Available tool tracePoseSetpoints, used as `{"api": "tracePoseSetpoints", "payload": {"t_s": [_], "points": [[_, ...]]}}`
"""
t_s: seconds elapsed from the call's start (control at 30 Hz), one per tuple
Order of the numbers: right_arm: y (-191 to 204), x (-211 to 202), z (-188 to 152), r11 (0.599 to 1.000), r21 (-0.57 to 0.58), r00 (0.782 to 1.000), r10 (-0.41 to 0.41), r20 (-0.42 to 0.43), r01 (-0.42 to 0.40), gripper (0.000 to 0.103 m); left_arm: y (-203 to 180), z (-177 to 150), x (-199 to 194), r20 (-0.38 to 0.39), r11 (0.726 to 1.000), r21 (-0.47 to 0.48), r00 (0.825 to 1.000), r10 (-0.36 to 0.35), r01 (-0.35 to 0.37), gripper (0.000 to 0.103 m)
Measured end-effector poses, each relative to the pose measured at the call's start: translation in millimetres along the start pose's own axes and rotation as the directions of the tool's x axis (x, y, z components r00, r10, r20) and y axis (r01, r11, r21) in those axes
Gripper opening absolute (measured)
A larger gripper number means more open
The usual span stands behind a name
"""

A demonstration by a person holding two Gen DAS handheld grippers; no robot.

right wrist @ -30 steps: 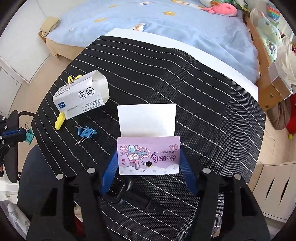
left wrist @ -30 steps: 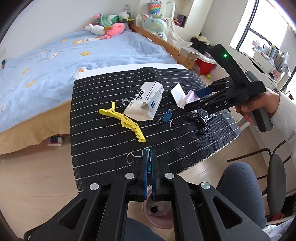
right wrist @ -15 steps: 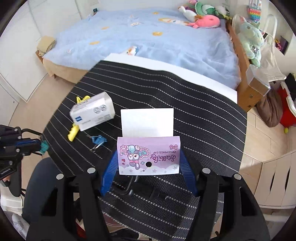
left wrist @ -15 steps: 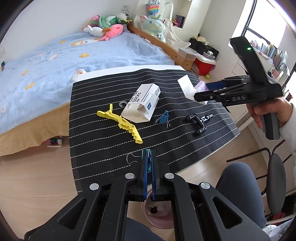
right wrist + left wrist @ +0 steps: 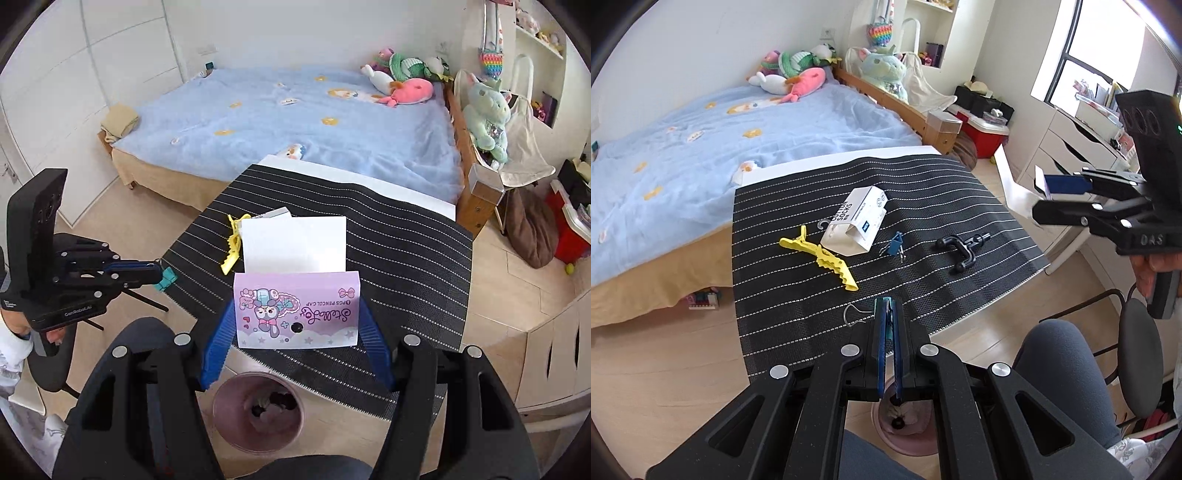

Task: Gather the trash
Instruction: 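Carry the card over the bin and open the right tool while the left tool carries the teal clip there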

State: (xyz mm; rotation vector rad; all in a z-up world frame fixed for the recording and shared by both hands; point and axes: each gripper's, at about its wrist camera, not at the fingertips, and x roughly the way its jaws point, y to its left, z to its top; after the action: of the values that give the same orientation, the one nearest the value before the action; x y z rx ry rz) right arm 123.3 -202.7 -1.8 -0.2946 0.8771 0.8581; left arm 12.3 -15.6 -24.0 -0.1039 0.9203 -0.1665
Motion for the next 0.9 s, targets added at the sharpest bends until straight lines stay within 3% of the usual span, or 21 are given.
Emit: {"api": "tracePoseSetpoints", "payload": {"t_s": [0.4,0.9], "points": [[32,-25,-53,1.000,0.006,1.000,0.028,0.005,-0.028,0.063,-27,-23,-21,0.026,0.999,0.035,0.999,-0.020,0.019,0.003],[59,-19,-103,0.998,-0.014,0.996,0.053,-0.069,-0.054,0.063,-39,-54,-33,0.013,0.999,0.024,0.999,-0.042,0.042,0.003]]}}
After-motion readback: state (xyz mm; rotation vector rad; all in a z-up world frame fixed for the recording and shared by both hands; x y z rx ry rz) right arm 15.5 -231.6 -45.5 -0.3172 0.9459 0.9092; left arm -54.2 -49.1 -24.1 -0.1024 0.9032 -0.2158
